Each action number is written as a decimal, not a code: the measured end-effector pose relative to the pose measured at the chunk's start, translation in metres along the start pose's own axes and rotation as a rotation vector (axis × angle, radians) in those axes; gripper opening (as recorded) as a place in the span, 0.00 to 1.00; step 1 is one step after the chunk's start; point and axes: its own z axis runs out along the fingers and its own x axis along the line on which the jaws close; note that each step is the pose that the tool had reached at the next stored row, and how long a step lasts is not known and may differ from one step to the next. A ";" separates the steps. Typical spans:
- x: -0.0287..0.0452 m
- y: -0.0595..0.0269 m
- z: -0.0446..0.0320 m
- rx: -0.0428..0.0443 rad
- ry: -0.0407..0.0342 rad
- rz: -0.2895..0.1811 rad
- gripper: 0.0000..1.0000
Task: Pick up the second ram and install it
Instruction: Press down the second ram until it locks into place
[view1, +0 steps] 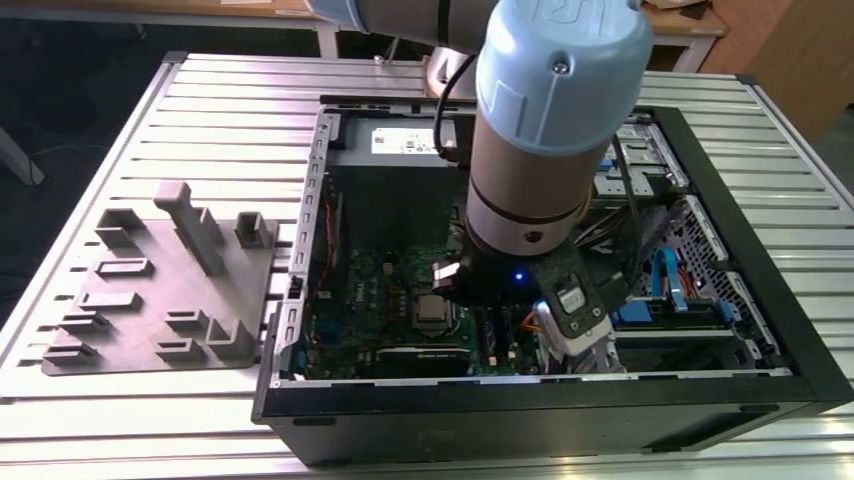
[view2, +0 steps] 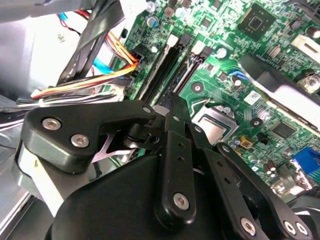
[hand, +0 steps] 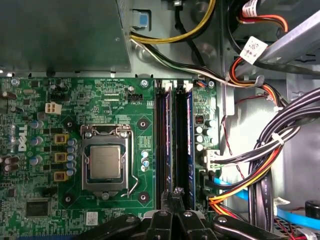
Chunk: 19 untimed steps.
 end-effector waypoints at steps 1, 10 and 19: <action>0.0000 -0.0003 0.0002 -0.0001 -0.0001 0.000 0.07; -0.0013 -0.0007 0.0036 0.0014 -0.0004 0.004 0.07; -0.0019 -0.0014 0.0059 0.0099 -0.0031 0.032 0.07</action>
